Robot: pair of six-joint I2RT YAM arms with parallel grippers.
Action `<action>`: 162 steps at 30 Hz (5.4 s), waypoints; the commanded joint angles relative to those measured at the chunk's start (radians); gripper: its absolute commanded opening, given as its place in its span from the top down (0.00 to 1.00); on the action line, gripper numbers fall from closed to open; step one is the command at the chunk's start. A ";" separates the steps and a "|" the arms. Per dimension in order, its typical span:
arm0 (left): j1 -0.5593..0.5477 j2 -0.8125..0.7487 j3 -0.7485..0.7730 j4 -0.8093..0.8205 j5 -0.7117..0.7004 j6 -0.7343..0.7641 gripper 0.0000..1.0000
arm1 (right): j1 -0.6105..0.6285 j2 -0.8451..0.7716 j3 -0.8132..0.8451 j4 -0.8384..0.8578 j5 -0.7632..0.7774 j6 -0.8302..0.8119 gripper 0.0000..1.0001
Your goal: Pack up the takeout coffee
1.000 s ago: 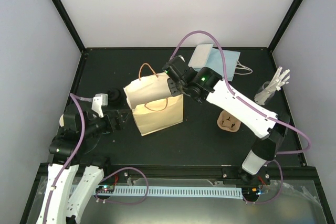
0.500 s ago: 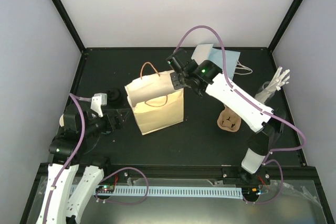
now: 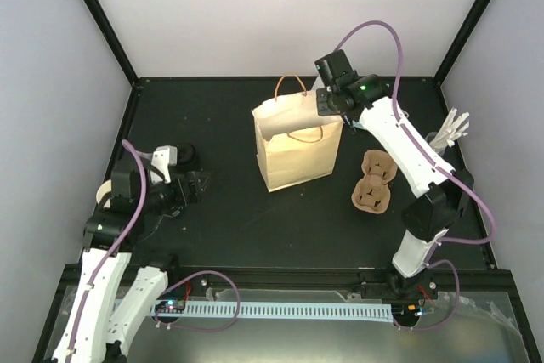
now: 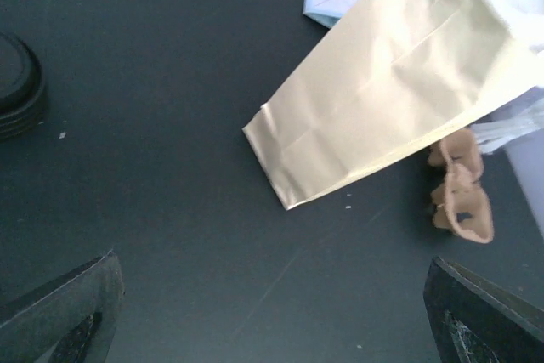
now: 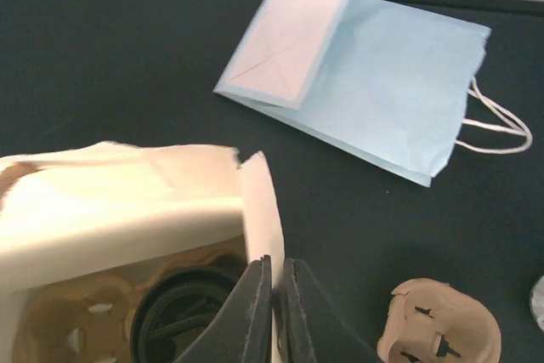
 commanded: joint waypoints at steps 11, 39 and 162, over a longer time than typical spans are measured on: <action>-0.003 0.216 0.017 -0.053 -0.261 0.048 0.01 | -0.062 -0.077 0.043 0.006 0.051 -0.019 0.54; -0.003 0.473 -0.025 -0.030 -0.456 -0.110 0.30 | -0.061 -0.970 -1.116 0.587 -0.440 0.041 0.29; 0.111 0.789 0.210 0.091 -0.264 0.020 0.01 | -0.061 -0.998 -1.420 0.802 -0.538 0.034 0.00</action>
